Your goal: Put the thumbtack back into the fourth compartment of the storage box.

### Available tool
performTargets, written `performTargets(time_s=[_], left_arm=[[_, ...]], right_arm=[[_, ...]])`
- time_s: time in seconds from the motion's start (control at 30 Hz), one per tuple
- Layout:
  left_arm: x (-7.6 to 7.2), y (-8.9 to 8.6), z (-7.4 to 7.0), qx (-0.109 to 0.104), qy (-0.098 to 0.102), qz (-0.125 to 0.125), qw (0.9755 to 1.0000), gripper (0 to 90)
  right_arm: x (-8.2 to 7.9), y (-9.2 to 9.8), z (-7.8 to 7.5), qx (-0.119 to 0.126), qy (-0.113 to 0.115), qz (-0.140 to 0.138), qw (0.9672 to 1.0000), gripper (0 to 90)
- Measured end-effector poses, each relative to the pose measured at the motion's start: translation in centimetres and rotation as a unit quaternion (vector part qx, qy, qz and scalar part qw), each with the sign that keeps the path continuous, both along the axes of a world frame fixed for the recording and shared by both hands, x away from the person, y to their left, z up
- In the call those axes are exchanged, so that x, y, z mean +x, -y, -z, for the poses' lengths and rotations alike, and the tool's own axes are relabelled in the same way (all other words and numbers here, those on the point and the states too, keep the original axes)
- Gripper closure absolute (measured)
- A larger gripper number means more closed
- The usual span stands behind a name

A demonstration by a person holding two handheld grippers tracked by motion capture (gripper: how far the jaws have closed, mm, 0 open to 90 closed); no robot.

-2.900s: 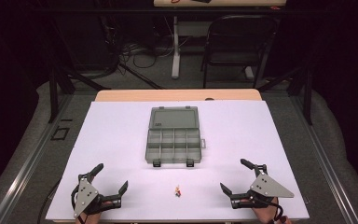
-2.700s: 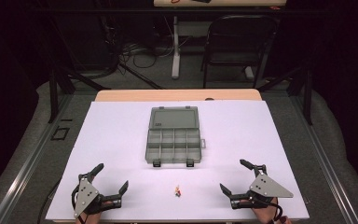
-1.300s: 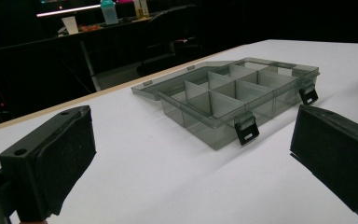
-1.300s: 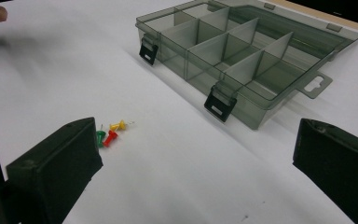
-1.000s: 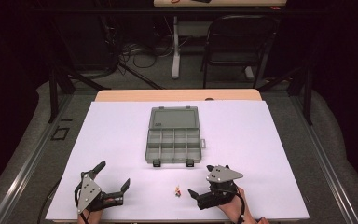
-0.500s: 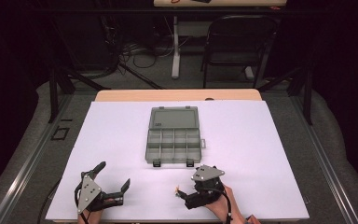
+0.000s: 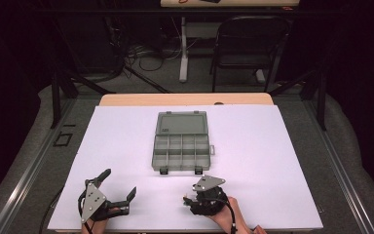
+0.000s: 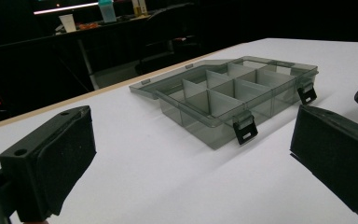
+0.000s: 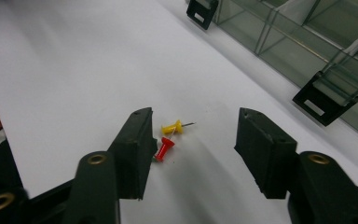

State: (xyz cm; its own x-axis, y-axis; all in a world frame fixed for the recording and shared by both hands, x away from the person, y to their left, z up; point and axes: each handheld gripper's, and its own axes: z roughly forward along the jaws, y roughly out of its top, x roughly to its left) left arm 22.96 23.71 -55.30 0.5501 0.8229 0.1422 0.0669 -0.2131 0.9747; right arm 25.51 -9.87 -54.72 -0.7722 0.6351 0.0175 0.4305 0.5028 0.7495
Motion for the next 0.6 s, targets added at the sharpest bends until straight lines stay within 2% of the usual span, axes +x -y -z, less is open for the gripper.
performTargets(time_s=[0.07,0.1,0.23,0.33,0.6], left_arm=[[0.01,0.02,0.00,0.000,0.000,0.000,1.0000,0.0],[0.06,0.06,-0.02,0.001,0.001,0.000,1.0000,0.0],[0.17,0.08,0.08,0.003,-0.003,0.002,1.0000,0.0],[0.06,-0.02,0.01,-0.005,-0.002,0.003,1.0000,0.0],[0.16,0.05,0.04,-0.001,-0.005,0.007,1.0000,0.0]], right_arm=[[-0.03,-0.13,0.07,-0.003,0.001,-0.001,1.0000,48.8],[-0.07,-0.43,0.23,-0.004,-0.005,-0.008,0.9999,53.2],[0.05,-0.64,0.53,-0.002,-0.019,-0.016,0.9997,61.8],[0.22,-0.62,0.74,0.001,-0.030,-0.019,0.9994,67.6],[0.24,-0.59,1.03,-0.004,-0.044,-0.025,0.9987,78.4]])
